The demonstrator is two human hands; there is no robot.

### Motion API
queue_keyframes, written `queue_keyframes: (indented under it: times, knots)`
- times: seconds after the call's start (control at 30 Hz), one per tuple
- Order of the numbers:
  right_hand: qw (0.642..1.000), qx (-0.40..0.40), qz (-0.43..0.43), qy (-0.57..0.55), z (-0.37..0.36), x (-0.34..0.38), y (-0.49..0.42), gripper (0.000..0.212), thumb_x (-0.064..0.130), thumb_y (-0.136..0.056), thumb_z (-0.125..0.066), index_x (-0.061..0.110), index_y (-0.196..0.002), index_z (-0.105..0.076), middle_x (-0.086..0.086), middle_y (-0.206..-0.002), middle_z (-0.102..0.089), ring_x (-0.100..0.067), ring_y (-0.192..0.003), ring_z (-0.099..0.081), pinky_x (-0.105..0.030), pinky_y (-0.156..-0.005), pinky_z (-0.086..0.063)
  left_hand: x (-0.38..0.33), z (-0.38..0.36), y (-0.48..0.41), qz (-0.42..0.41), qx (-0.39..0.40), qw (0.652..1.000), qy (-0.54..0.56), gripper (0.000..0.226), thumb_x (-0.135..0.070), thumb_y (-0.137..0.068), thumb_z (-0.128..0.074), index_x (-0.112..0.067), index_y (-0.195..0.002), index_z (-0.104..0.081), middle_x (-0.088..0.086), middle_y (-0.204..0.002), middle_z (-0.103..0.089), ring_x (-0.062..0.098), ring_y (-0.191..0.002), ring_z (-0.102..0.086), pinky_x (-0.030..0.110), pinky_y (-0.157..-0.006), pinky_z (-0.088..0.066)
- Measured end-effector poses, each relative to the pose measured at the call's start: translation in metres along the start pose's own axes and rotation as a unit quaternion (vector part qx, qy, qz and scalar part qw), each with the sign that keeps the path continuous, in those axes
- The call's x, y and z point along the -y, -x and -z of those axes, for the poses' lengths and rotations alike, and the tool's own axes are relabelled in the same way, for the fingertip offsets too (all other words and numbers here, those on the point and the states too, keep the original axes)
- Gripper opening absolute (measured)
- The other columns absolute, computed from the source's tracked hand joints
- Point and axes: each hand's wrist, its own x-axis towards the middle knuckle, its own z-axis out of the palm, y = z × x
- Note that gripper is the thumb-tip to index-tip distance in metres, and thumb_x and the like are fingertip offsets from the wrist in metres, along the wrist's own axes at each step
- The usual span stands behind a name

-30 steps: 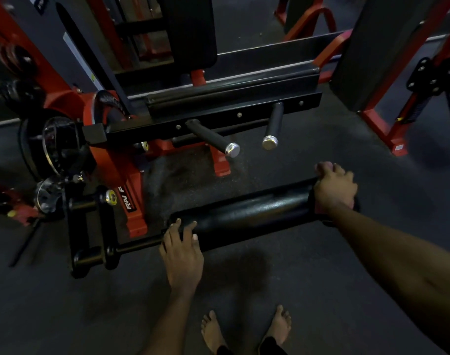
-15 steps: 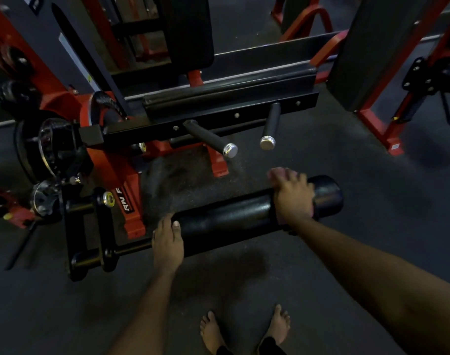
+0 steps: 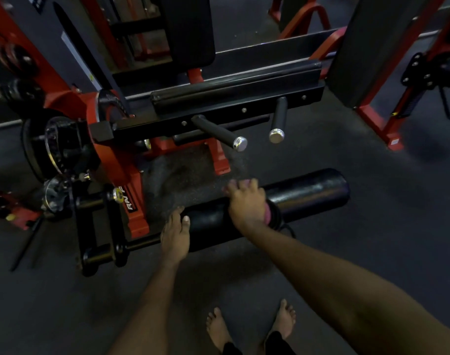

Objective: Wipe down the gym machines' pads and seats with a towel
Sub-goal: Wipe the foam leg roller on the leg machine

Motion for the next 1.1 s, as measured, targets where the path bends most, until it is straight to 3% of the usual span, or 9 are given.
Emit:
queue_keyframes:
  times: [0.13, 0.23, 0.33, 0.43, 0.63, 0.77, 0.87, 0.97, 1.1]
  knots:
    - [0.997, -0.013, 0.07, -0.019, 0.011, -0.033, 0.007, 0.038, 0.033, -0.092, -0.058, 0.038, -0.129, -0.053, 0.001, -0.119, -0.062, -0.03, -0.101, -0.051, -0.04, -0.074, -0.044, 0.003, 0.001, 0.004, -0.019, 0.001, 1.0, -0.002, 0.044, -0.034, -0.108, -0.039, -0.021, -0.149, -0.04, 0.0, -0.155, -0.041, 0.024, -0.142, -0.037, 0.052, -0.117, -0.03]
    - [0.999, -0.018, -0.028, 0.036, 0.019, -0.099, -0.005, 0.049, 0.026, -0.085, -0.059, 0.038, -0.132, -0.052, -0.005, -0.119, -0.06, -0.035, -0.103, -0.049, -0.042, -0.076, -0.048, 0.003, 0.002, 0.008, -0.024, 0.005, 1.0, 0.004, 0.046, -0.034, -0.108, -0.039, -0.021, -0.152, -0.037, -0.001, -0.158, -0.038, 0.022, -0.145, -0.034, 0.05, -0.12, -0.026]
    - [0.989, -0.022, -0.134, 0.064, 0.028, -0.157, -0.013, 0.042, 0.024, -0.092, -0.053, 0.039, -0.131, -0.046, -0.01, -0.126, -0.054, -0.039, -0.112, -0.046, -0.049, -0.085, -0.049, 0.002, 0.005, 0.007, -0.026, 0.017, 0.999, 0.011, 0.047, -0.032, -0.107, -0.04, -0.019, -0.152, -0.037, 0.001, -0.158, -0.038, 0.022, -0.144, -0.034, 0.046, -0.12, -0.028]
    - [0.978, -0.03, -0.203, 0.045, 0.025, -0.151, -0.014, 0.037, 0.022, -0.093, -0.054, 0.035, -0.128, -0.051, -0.014, -0.128, -0.053, -0.042, -0.116, -0.044, -0.05, -0.085, -0.046, 0.002, 0.008, 0.005, -0.024, 0.027, 0.999, 0.016, 0.047, -0.032, -0.107, -0.041, -0.019, -0.152, -0.037, 0.002, -0.157, -0.038, 0.023, -0.144, -0.034, 0.045, -0.12, -0.028]
    - [0.995, -0.016, -0.084, 0.059, -0.003, -0.015, 0.006, 0.038, 0.021, -0.081, -0.06, 0.023, -0.118, -0.066, -0.006, -0.109, -0.065, -0.036, -0.103, -0.046, -0.041, -0.074, -0.046, 0.005, 0.019, 0.005, -0.014, 0.055, 0.996, 0.074, 0.041, -0.03, -0.109, -0.038, -0.027, -0.15, -0.041, -0.006, -0.157, -0.038, 0.015, -0.145, -0.033, 0.039, -0.121, -0.026]
    - [0.999, 0.002, 0.031, 0.008, -0.001, 0.047, 0.032, 0.043, 0.024, -0.089, -0.055, 0.029, -0.131, -0.057, -0.005, -0.12, -0.06, -0.034, -0.11, -0.047, -0.044, -0.078, -0.048, 0.013, 0.024, 0.002, -0.049, 0.055, 0.994, 0.082, 0.04, -0.017, -0.107, -0.045, -0.022, -0.146, -0.048, -0.003, -0.154, -0.044, 0.016, -0.144, -0.038, 0.036, -0.121, -0.026]
    - [0.997, 0.001, 0.081, -0.018, 0.003, 0.029, 0.037, 0.05, 0.027, -0.09, -0.056, 0.036, -0.139, -0.049, -0.005, -0.131, -0.054, -0.032, -0.108, -0.048, -0.042, -0.077, -0.047, 0.018, 0.025, 0.004, -0.076, 0.054, 0.992, 0.082, 0.041, -0.014, -0.105, -0.049, -0.019, -0.146, -0.049, 0.001, -0.154, -0.045, 0.019, -0.144, -0.038, 0.037, -0.122, -0.027]
    - [1.0, -0.019, 0.001, 0.012, 0.009, -0.032, 0.022, 0.053, 0.026, -0.089, -0.057, 0.041, -0.139, -0.047, -0.005, -0.133, -0.053, -0.033, -0.107, -0.047, -0.04, -0.076, -0.047, 0.019, 0.028, 0.009, -0.081, 0.057, 0.992, 0.082, 0.042, -0.018, -0.106, -0.049, -0.022, -0.148, -0.047, -0.001, -0.157, -0.041, 0.015, -0.145, -0.035, 0.039, -0.122, -0.026]
    - [0.986, -0.033, -0.161, 0.019, 0.022, -0.096, 0.001, 0.04, 0.025, -0.095, -0.052, 0.036, -0.133, -0.051, -0.01, -0.131, -0.055, -0.039, -0.112, -0.046, -0.048, -0.083, -0.045, 0.022, 0.027, 0.01, -0.106, 0.054, 0.99, 0.075, 0.041, -0.021, -0.105, -0.05, -0.022, -0.146, -0.048, -0.004, -0.156, -0.041, 0.014, -0.145, -0.035, 0.039, -0.122, -0.028]
